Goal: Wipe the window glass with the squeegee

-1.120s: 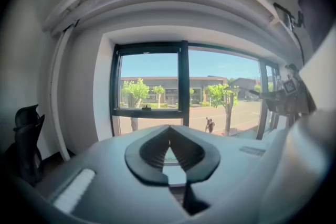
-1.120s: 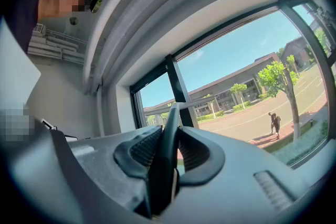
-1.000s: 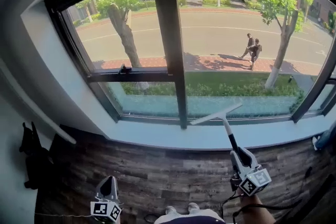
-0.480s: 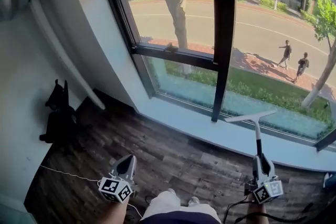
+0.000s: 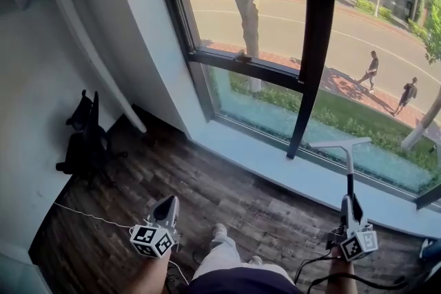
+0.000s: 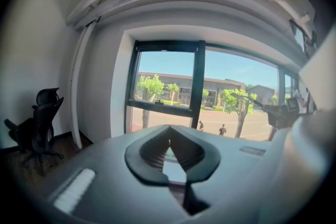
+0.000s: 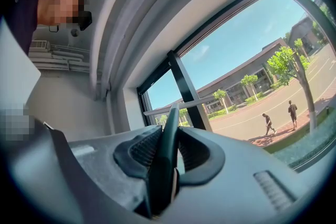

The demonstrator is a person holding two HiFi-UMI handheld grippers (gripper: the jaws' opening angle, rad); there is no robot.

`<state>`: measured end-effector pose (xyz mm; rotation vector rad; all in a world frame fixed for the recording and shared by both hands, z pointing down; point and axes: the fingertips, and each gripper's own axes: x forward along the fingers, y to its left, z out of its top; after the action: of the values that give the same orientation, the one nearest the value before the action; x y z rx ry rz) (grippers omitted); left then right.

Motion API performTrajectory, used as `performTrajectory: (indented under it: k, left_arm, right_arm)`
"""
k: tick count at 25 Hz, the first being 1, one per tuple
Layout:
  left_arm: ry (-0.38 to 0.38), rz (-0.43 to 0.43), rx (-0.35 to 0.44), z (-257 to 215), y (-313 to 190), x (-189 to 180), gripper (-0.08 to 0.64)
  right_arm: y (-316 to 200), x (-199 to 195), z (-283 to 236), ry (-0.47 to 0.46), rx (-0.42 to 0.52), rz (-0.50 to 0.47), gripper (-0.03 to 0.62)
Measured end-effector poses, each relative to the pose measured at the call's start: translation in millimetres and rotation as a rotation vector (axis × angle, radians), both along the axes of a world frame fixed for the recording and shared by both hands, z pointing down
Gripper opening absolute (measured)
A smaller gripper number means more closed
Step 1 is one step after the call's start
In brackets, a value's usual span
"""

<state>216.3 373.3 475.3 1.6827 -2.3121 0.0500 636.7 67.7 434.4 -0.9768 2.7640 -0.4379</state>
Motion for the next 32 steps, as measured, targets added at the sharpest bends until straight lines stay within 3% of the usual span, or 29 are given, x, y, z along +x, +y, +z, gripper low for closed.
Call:
performTrajectory:
  k: [5,11,17,23,32]
  left_arm:
    - [0.027,0.018,0.011,8,-17,-26,-0.008]
    - [0.047,0.004,0.050,9,-41,-91,-0.009]
    - [0.000,0.048,0.130,-13,-75,-155,-0.009]
    - [-0.099,0.095,0.098,-13,-73,-212,-0.009]
    - [-0.117,0.135,0.086,-13,-77,-266,-0.009]
  right_arm:
    - [-6,-21,3,0.029,0.003,0.011,0.101]
    - [-24,-64,-1,0.034,-0.014,0.063,0.101]
    - [-37,-147,-16,0.011,0.003,0.050,0.101]
    - [-41,-226,-18,0.014,0.029,0.034,0.101]
    - [-60,-293,-11,0.027,0.006,0.033,0.101]
